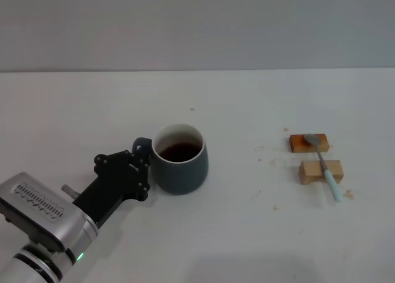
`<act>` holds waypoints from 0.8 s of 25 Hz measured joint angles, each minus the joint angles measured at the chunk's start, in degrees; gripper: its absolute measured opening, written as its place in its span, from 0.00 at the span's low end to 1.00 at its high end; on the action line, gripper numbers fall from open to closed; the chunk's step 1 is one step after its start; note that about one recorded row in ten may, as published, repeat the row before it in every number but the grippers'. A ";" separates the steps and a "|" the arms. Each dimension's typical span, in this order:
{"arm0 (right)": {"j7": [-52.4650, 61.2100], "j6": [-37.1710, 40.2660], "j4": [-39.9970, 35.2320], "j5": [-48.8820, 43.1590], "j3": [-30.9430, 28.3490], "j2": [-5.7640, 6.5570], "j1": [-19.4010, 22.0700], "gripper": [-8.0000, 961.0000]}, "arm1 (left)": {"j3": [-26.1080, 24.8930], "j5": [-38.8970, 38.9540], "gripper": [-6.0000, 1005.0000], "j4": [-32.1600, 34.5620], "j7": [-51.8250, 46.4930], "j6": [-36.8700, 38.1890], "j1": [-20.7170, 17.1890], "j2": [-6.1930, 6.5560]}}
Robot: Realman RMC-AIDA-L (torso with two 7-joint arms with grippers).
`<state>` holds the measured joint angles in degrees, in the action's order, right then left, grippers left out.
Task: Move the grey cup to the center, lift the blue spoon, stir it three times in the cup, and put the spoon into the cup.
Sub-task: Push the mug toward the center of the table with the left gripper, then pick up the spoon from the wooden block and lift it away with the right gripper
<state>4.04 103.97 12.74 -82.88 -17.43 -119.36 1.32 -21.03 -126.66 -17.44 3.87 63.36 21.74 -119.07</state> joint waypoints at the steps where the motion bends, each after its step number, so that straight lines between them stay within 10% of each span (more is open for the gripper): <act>1: 0.00 0.00 0.00 0.00 0.02 0.00 0.00 0.81 | 0.39 0.00 0.00 -0.14 0.04 0.00 0.16 -0.02; 7: 0.00 0.00 0.00 -0.01 -0.01 -0.06 0.15 0.81 | -2.71 0.46 0.00 0.27 0.53 1.35 -1.53 0.36; 20: 0.00 3.78 6.66 -0.64 9.81 0.05 -0.80 0.81 | -25.83 0.56 0.00 5.32 -0.24 7.22 -10.07 0.76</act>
<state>4.04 107.76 19.40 -83.53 -7.63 -119.31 0.52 -46.85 -126.11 -12.13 3.62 70.58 11.67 -118.31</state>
